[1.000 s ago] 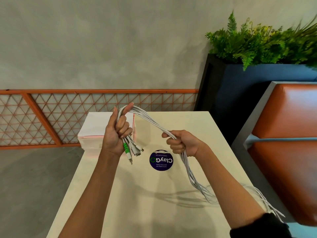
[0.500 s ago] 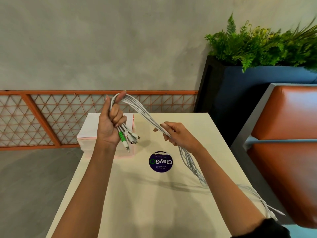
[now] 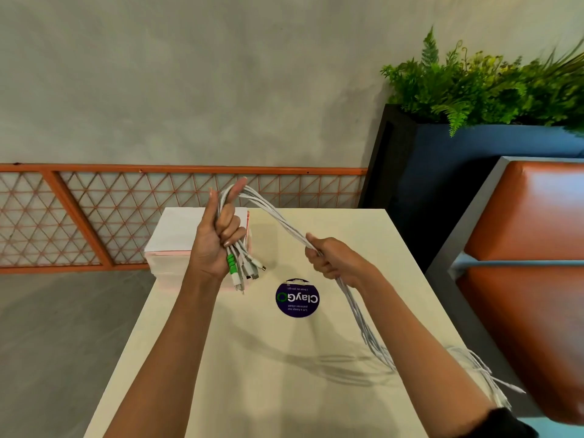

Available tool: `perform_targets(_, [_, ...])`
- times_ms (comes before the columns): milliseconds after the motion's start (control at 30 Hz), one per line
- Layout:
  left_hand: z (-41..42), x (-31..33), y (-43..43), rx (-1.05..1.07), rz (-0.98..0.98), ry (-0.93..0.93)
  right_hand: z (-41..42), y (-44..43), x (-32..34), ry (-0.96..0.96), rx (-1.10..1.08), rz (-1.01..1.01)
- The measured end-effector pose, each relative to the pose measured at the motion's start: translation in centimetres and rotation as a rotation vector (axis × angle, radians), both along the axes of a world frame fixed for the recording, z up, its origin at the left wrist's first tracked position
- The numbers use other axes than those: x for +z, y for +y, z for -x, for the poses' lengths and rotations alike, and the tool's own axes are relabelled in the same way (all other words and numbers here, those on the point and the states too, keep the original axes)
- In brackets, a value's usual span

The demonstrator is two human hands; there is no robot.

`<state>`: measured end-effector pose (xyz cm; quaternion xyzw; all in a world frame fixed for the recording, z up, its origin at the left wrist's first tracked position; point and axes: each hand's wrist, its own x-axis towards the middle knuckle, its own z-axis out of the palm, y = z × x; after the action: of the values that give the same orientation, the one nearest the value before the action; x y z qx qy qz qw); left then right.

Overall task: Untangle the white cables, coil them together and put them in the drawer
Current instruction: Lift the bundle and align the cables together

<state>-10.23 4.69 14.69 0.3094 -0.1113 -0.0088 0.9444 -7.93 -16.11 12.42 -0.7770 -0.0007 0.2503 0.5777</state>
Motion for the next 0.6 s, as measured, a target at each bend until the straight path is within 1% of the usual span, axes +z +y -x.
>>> perform_targets(33, [0.1, -0.1, -0.2, -0.005, -0.005, 0.001, -0.1, -0.3, 0.2, 0.118, 0.056, -0.041])
perform_targets(67, [0.1, -0.1, -0.3, -0.007, -0.018, 0.004, -0.2, -0.4, 0.4, 0.172, 0.108, -0.018])
perform_targets(133, [0.1, -0.3, -0.7, -0.002, -0.057, 0.022, 0.0, -0.1, 0.8, 0.205, 0.162, 0.106])
perform_targets(167, [0.1, -0.5, -0.8, 0.004, -0.074, 0.032, 0.2, 0.3, 1.0, 0.184, 0.174, 0.190])
perform_targets(233, [0.0, -0.8, -0.9, 0.029, -0.106, 0.040, 0.7, 0.9, 1.4, 0.080, 0.179, 0.333])
perform_targets(333, [-0.1, -0.9, -1.0, 0.108, -0.178, 0.067, 1.0, 1.3, 1.2, -0.044, 0.157, 0.406])
perform_targets(367, [-0.2, -0.9, -1.1, 0.128, -0.203, 0.074, 1.1, 1.3, 1.1, -0.049, 0.155, 0.401])
perform_targets(433, [-0.3, -0.9, -1.3, 0.154, -0.255, 0.073, 1.2, 1.3, 1.0, 0.003, 0.191, 0.352])
perform_targets(467, [-0.3, -1.0, -1.4, 0.162, -0.273, 0.070, 1.2, 1.2, 0.8, 0.054, 0.223, 0.296])
perform_targets(533, [-0.5, -1.1, -1.2, 0.180, -0.267, 0.070, 1.2, 0.9, 0.7, 0.166, 0.277, 0.114])
perform_targets(567, [-0.6, -1.2, -1.1, 0.192, -0.245, 0.074, 1.2, 0.7, 0.8, 0.184, 0.298, 0.035])
perform_targets(600, [-0.6, -1.2, -0.8, 0.205, -0.220, 0.079, 1.3, 0.4, 1.0, 0.152, 0.311, 0.000])
